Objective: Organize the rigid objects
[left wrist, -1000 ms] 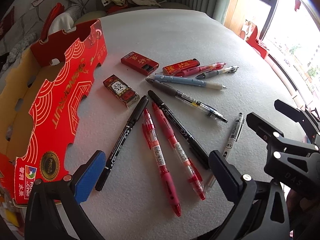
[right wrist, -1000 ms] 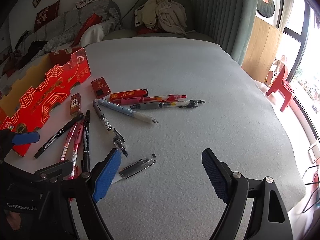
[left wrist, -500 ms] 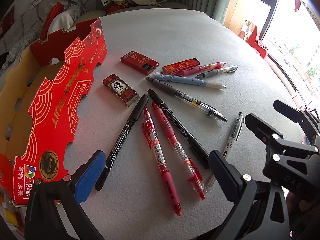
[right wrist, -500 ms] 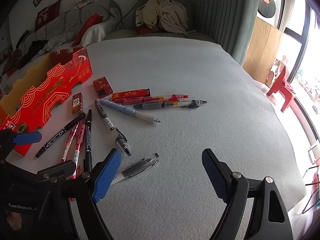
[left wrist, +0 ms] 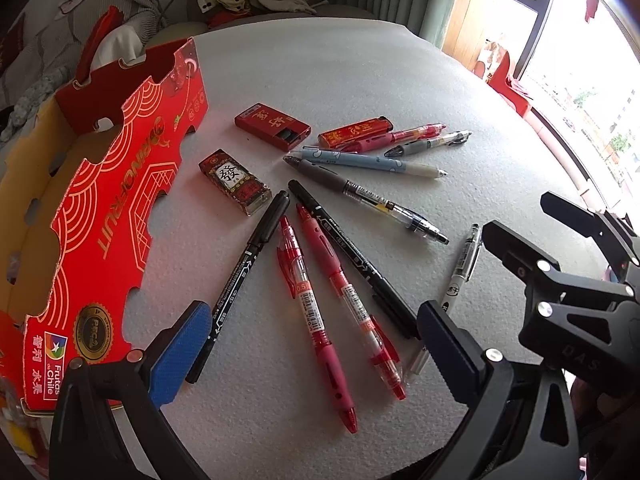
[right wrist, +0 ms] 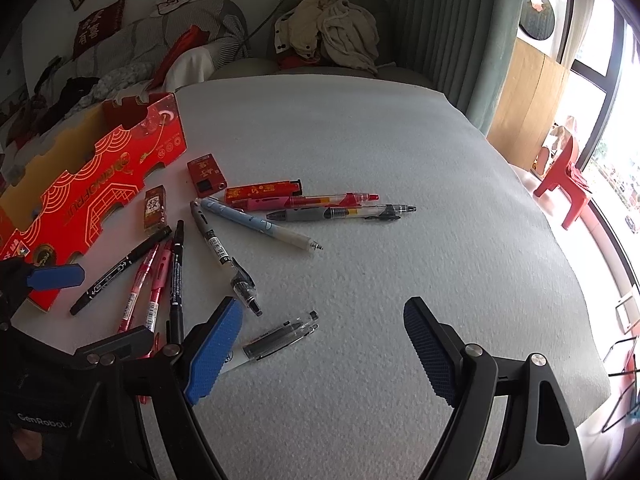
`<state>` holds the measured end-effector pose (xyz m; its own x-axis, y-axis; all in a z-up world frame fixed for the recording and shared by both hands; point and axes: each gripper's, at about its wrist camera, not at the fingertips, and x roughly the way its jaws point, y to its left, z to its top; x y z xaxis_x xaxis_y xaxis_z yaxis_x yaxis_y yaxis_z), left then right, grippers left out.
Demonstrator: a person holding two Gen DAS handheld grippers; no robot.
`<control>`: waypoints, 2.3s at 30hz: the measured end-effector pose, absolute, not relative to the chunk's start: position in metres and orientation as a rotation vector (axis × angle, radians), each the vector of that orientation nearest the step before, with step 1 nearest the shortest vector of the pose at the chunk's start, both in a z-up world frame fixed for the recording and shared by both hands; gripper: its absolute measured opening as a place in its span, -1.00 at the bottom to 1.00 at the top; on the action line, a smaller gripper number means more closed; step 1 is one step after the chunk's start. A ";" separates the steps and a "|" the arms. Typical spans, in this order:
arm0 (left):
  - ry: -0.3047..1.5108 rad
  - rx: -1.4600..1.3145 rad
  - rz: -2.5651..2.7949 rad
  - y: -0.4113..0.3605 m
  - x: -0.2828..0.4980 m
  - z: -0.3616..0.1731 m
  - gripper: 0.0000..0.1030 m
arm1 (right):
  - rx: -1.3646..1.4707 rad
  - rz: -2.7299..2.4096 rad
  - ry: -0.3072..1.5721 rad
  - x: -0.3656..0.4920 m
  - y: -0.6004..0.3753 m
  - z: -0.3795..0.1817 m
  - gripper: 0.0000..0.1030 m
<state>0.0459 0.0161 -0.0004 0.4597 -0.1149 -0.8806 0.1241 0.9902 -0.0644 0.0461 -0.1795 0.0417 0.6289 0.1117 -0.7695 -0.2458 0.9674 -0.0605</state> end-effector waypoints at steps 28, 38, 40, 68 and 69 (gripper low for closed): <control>1.119 0.014 -0.209 0.054 0.076 -0.015 0.68 | -0.099 0.346 0.964 0.059 -0.166 0.022 0.27; 1.139 0.078 -0.274 0.067 0.088 -0.023 0.69 | -0.015 0.219 1.020 0.038 -0.154 0.006 0.27; 1.134 0.148 -0.274 0.061 0.086 -0.025 0.68 | -0.056 0.195 1.009 0.037 -0.147 0.005 0.27; 1.124 0.065 -0.332 0.087 0.057 -0.006 -0.68 | -0.086 0.231 0.995 0.037 -0.139 0.005 -0.70; 1.122 0.050 -0.338 0.088 0.056 -0.005 -0.71 | -0.087 0.231 0.994 0.037 -0.139 0.005 -0.70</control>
<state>0.0564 0.0879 -0.0045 0.3883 -0.2409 -0.8895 0.2909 0.9479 -0.1297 0.0371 -0.1390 0.0052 0.5233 0.1533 -0.8382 -0.2322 0.9721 0.0329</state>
